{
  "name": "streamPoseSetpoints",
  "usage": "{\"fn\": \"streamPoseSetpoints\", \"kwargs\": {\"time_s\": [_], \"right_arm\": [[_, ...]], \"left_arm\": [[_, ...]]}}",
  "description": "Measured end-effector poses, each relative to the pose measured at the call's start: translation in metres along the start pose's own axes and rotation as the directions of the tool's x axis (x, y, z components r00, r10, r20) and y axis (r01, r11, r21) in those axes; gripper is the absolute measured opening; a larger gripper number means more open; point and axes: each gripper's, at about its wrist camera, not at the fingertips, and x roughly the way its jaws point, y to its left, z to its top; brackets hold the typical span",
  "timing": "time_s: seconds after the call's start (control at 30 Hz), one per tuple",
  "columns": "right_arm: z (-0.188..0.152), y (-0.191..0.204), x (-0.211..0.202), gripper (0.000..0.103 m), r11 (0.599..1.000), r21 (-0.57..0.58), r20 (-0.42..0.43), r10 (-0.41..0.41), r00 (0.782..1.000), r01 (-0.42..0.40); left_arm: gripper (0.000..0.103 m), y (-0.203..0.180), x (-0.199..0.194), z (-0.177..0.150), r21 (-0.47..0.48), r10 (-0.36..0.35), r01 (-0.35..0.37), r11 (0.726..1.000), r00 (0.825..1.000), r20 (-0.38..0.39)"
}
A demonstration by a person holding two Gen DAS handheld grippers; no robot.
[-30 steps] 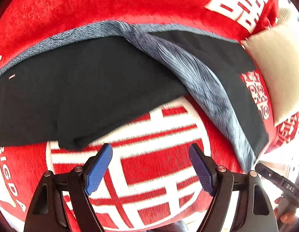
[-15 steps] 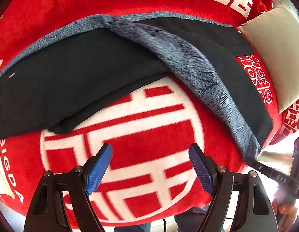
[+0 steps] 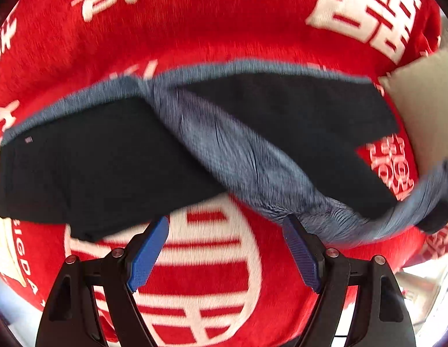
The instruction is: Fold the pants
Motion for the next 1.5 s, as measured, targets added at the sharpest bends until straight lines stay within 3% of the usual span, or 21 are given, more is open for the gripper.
{"fn": "streamPoseSetpoints", "kwargs": {"time_s": [0.2, 0.3, 0.4, 0.47, 0.5, 0.53, 0.6, 0.7, 0.77, 0.8, 0.9, 0.93, 0.97, 1.03, 1.1, 1.2, 1.27, 1.3, 1.37, 1.5], "right_arm": [[0.117, 0.004, 0.003, 0.006, 0.994, -0.1, 0.07, -0.044, 0.997, 0.051], [0.162, -0.007, 0.024, 0.006, 0.983, -0.121, 0.083, -0.131, 0.988, 0.14], [0.199, -0.023, 0.062, 0.008, 0.945, -0.162, 0.061, -0.279, 0.958, 0.285], [0.212, -0.036, 0.077, 0.01, 0.927, -0.166, 0.04, -0.335, 0.941, 0.337], [0.215, -0.038, 0.079, 0.021, 0.918, -0.165, 0.038, -0.36, 0.932, 0.361], [0.219, -0.04, 0.076, 0.04, 0.909, -0.156, 0.046, -0.384, 0.922, 0.387], [0.221, -0.039, 0.064, 0.06, 0.918, -0.137, 0.076, -0.366, 0.927, 0.373], [0.208, -0.034, 0.044, 0.059, 0.933, -0.137, 0.087, -0.324, 0.942, 0.334], [0.199, -0.036, 0.048, 0.041, 0.929, -0.137, 0.064, -0.337, 0.939, 0.343], [0.196, -0.038, 0.054, 0.025, 0.927, -0.148, 0.047, -0.341, 0.939, 0.344], [0.191, -0.045, 0.084, 0.019, 0.922, -0.176, 0.004, -0.35, 0.937, 0.345], [0.189, -0.045, 0.093, 0.019, 0.914, -0.194, -0.002, -0.364, 0.931, 0.357], [0.188, -0.049, 0.108, 0.017, 0.889, -0.226, -0.011, -0.412, 0.911, 0.399], [0.19, -0.061, 0.121, 0.0, 0.87, -0.24, -0.003, -0.445, 0.896, 0.431], [0.192, -0.062, 0.119, 0.0, 0.873, -0.233, 0.017, -0.436, 0.9, 0.428], [0.189, -0.057, 0.11, 0.002, 0.875, -0.19, 0.013, -0.451, 0.892, 0.446], [0.185, -0.053, 0.097, 0.011, 0.881, -0.179, 0.01, -0.445, 0.896, 0.439], [0.176, -0.047, 0.089, 0.02, 0.886, -0.179, 0.013, -0.433, 0.901, 0.428], [0.157, -0.034, 0.082, 0.033, 0.895, -0.192, 0.015, -0.408, 0.913, 0.403], [0.122, -0.008, 0.094, 0.036, 0.903, -0.234, -0.014, -0.374, 0.928, 0.36]], "left_arm": [[0.082, 0.0, -0.003, 0.036, -0.055, 0.056, -0.052, 0.997, 0.996, 0.07], [0.082, 0.0, 0.01, 0.053, -0.07, 0.111, -0.106, 0.992, 0.991, 0.077], [0.082, 0.002, 0.02, 0.067, -0.097, 0.141, -0.134, 0.986, 0.987, 0.07], [0.082, 0.003, 0.026, 0.075, -0.105, 0.157, -0.15, 0.983, 0.986, 0.063], [0.082, 0.003, 0.028, 0.079, -0.103, 0.162, -0.155, 0.983, 0.985, 0.063], [0.082, 0.001, 0.029, 0.082, -0.101, 0.167, -0.16, 0.982, 0.984, 0.065], [0.082, -0.001, 0.033, 0.089, -0.095, 0.174, -0.167, 0.981, 0.983, 0.066], [0.082, -0.007, 0.045, 0.1, -0.095, 0.169, -0.163, 0.982, 0.984, 0.062], [0.082, -0.013, 0.059, 0.103, -0.088, 0.171, -0.167, 0.982, 0.984, 0.048], [0.082, -0.016, 0.067, 0.103, -0.083, 0.177, -0.174, 0.981, 0.984, 0.037], [0.083, -0.02, 0.084, 0.1, -0.087, 0.192, -0.19, 0.978, 0.981, 0.017], [0.088, -0.018, 0.085, 0.098, -0.101, 0.197, -0.193, 0.976, 0.98, 0.03], [0.092, -0.015, 0.086, 0.097, -0.111, 0.206, -0.201, 0.973, 0.978, 0.037], [0.098, -0.007, 0.089, 0.095, -0.132, 0.184, -0.178, 0.975, 0.982, 0.036], [0.098, 0.003, 0.088, 0.097, -0.168, 0.147, -0.144, 0.975, 0.989, 0.004], [0.098, 0.014, 0.072, 0.099, -0.173, 0.188, -0.183, 0.968, 0.982, 0.012], [0.098, 0.028, 0.056, 0.104, -0.195, 0.173, -0.157, 0.968, 0.983, 0.066], [0.098, 0.034, 0.052, 0.108, -0.197, 0.185, -0.165, 0.966, 0.979, 0.085], [0.098, 0.052, 0.052, 0.12, -0.203, 0.243, -0.218, 0.955, 0.964, 0.11], [0.098, 0.104, 0.091, 0.136, -0.271, 0.34, -0.316, 0.909, 0.939, 0.044]]}}
